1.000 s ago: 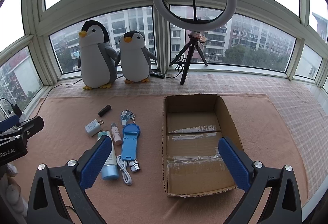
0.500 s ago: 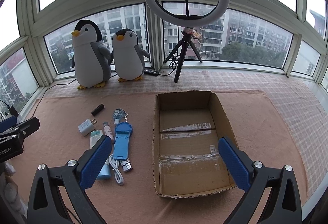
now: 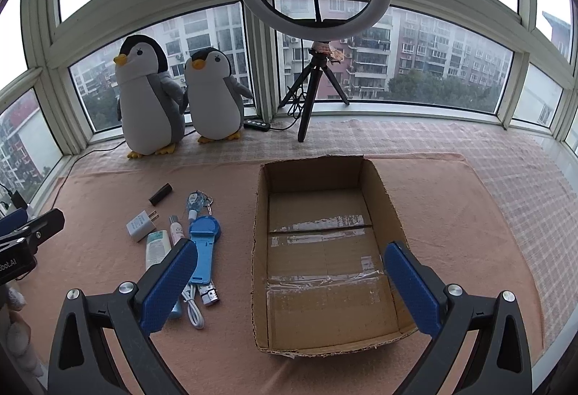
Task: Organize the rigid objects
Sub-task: 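Move the left tool toward the white USB charger on the mat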
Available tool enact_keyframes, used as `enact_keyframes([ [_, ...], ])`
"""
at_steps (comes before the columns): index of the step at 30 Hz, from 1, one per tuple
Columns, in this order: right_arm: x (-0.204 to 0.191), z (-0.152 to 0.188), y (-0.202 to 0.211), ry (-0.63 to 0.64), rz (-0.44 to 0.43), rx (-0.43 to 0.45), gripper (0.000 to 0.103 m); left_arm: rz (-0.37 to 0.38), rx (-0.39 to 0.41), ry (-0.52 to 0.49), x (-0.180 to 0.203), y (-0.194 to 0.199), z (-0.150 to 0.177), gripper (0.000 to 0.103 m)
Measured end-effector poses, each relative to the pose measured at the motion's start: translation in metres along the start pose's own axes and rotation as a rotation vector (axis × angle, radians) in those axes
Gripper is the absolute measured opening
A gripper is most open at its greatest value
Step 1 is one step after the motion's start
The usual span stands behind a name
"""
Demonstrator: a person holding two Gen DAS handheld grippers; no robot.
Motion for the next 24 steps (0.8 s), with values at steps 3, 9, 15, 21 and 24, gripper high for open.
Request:
enact_keyframes([
  [3,0.008,0.002,-0.004,-0.002,0.009,-0.005,0.102,-0.003,0.012,0.012,-0.001,-0.001,-0.001,0.103],
  [9,0.029,0.005,-0.010,-0.008,0.036,-0.011,0.102,-0.020,0.000,0.022,-0.005,-0.011,-0.001,0.103],
  [15,0.059,0.007,-0.021,-0.021,0.072,-0.019,0.102,-0.050,0.009,0.040,-0.015,-0.021,0.001,0.103],
  [21,0.094,0.015,-0.040,-0.080,0.105,-0.062,0.102,-0.096,-0.024,0.063,-0.031,-0.036,0.008,0.103],
  [24,0.108,0.021,-0.051,-0.085,0.126,-0.085,0.099,-0.110,-0.045,0.081,-0.040,-0.044,0.014,0.103],
])
Point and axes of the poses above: each gripper's, at about its wrist camera, not at the fingertips, and y roughly against the way its jaws point, x to its right, z to its underside, the point moved 9 cm from there along -y, roughly the way its jaws point, and after that the axes turned 5 degrees about x, right-handed, at the moved point
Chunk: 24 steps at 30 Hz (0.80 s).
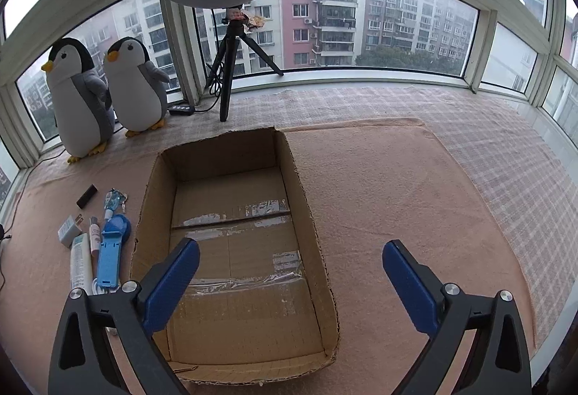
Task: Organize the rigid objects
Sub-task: 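Move the left tool toward the white USB charger on the mat, then close the left gripper on the white USB charger and lift it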
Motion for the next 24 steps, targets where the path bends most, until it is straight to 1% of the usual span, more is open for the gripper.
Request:
enact_keyframes([
  [5,0.012,0.012,-0.020,0.006,0.015,-0.049,0.090,-0.004,-0.042,-0.009,-0.006,-0.020,0.008,0.103],
  [9,0.016,0.021,-0.031,0.006,0.017,-0.080,0.085,0.021,-0.072,-0.042,-0.003,-0.041,0.013,0.102],
  [11,0.018,0.025,-0.034,0.006,0.019,-0.094,0.084,0.053,-0.077,-0.062,0.001,-0.052,0.013,0.102],
  [14,0.018,0.030,-0.039,0.013,0.014,-0.116,0.084,0.077,-0.085,-0.102,0.005,-0.068,0.013,0.101],
  [16,0.017,0.034,-0.042,0.026,0.018,-0.129,0.084,0.091,-0.097,-0.136,0.009,-0.078,0.013,0.095],
  [18,0.016,0.037,-0.046,0.035,0.021,-0.140,0.083,0.100,-0.107,-0.173,0.012,-0.088,0.014,0.094],
  [19,0.017,0.039,-0.048,0.034,0.020,-0.147,0.082,0.118,-0.117,-0.192,0.015,-0.093,0.015,0.094],
  [21,0.017,0.042,-0.052,0.030,0.020,-0.162,0.075,0.131,-0.130,-0.232,0.020,-0.101,0.018,0.093],
  [22,0.017,0.043,-0.054,0.028,0.019,-0.166,0.073,0.135,-0.135,-0.254,0.023,-0.104,0.019,0.090],
  [24,0.017,0.046,-0.056,0.026,0.019,-0.176,0.066,0.146,-0.142,-0.290,0.028,-0.110,0.021,0.086],
])
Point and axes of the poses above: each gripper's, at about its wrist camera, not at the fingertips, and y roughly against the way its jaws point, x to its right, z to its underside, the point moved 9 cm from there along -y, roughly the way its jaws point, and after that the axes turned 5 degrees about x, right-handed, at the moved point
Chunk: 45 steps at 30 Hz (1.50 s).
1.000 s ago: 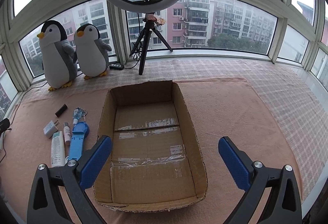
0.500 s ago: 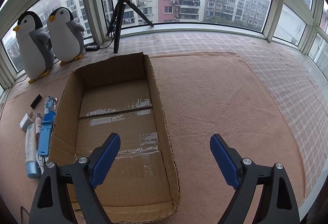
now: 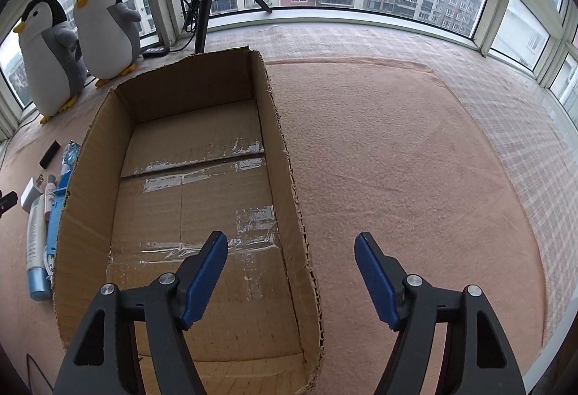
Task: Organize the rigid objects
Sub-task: 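Close the left gripper on the white USB charger and lift it, then carry the charger over the cardboard box and open the left gripper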
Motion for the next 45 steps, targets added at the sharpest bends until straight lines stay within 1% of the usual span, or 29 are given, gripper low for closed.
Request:
enact_keyframes([
  [2,0.000,0.002,-0.003,-0.003,0.000,-0.008,0.062,0.012,-0.004,-0.021,0.004,-0.006,-0.001,0.085],
  [5,0.001,0.006,-0.006,-0.011,-0.004,-0.023,0.057,0.014,-0.014,-0.048,0.007,-0.015,-0.003,0.079],
  [6,0.001,0.008,-0.007,-0.014,-0.005,-0.027,0.056,0.022,-0.018,-0.051,0.007,-0.018,-0.003,0.075],
  [9,0.001,0.011,-0.009,-0.018,-0.005,-0.037,0.054,0.044,-0.040,-0.070,0.012,-0.026,-0.001,0.068],
  [12,0.002,0.014,-0.011,-0.023,-0.004,-0.043,0.053,0.057,-0.054,-0.085,0.017,-0.032,0.002,0.062],
  [17,0.000,0.017,-0.014,-0.022,-0.007,-0.050,0.051,0.086,-0.055,-0.077,0.022,-0.035,0.003,0.050],
  [19,-0.001,0.018,-0.015,-0.022,-0.009,-0.055,0.049,0.093,-0.055,-0.071,0.024,-0.037,0.002,0.043],
  [24,-0.002,0.018,-0.016,-0.026,-0.015,-0.049,0.046,0.116,-0.041,-0.025,0.022,-0.038,0.001,0.035],
  [27,-0.002,0.018,-0.017,-0.030,-0.017,-0.044,0.046,0.125,-0.035,0.012,0.018,-0.038,0.001,0.034],
  [32,-0.002,0.018,-0.017,-0.037,-0.018,-0.039,0.046,0.116,-0.028,0.051,0.011,-0.034,0.002,0.034],
  [34,-0.001,0.018,-0.017,-0.038,-0.018,-0.039,0.046,0.109,-0.017,0.060,0.008,-0.029,0.001,0.034],
  [37,-0.001,0.018,-0.017,-0.040,-0.018,-0.037,0.046,0.121,0.005,0.074,0.009,-0.017,-0.004,0.034],
  [39,-0.002,0.018,-0.017,-0.042,-0.019,-0.036,0.046,0.132,0.026,0.069,0.014,-0.005,-0.010,0.034],
  [42,-0.002,0.018,-0.017,-0.041,-0.018,-0.032,0.046,0.169,0.067,0.045,0.033,0.015,-0.022,0.034],
  [45,-0.002,0.018,-0.017,-0.045,-0.021,-0.027,0.046,0.230,0.102,0.013,0.063,0.034,-0.036,0.034],
])
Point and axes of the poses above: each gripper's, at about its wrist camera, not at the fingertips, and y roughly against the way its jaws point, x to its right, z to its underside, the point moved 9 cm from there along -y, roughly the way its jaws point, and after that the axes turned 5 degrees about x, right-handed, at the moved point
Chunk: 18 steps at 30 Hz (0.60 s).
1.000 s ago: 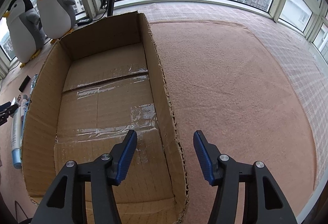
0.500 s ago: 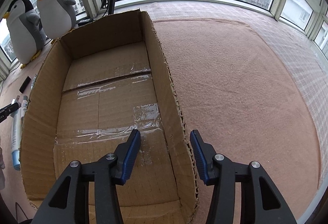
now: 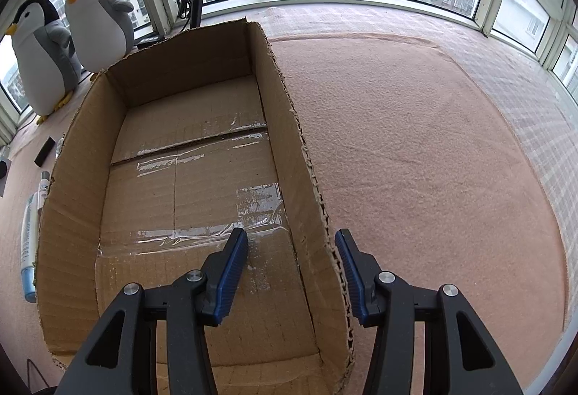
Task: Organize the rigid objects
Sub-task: 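Carry the charger over the cardboard box and open the left gripper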
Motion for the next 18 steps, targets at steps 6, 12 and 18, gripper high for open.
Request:
enact_keyframes([
  [6,0.001,0.001,0.000,-0.010,-0.005,0.010,0.046,0.161,0.004,-0.067,0.087,0.001,-0.016,0.034],
  [12,0.001,0.000,0.000,-0.015,-0.005,0.019,0.046,0.252,-0.020,-0.143,0.157,-0.013,-0.013,0.034],
  [18,0.001,0.001,-0.002,-0.024,-0.011,0.047,0.046,0.263,-0.060,-0.188,0.195,-0.025,0.001,0.034],
])
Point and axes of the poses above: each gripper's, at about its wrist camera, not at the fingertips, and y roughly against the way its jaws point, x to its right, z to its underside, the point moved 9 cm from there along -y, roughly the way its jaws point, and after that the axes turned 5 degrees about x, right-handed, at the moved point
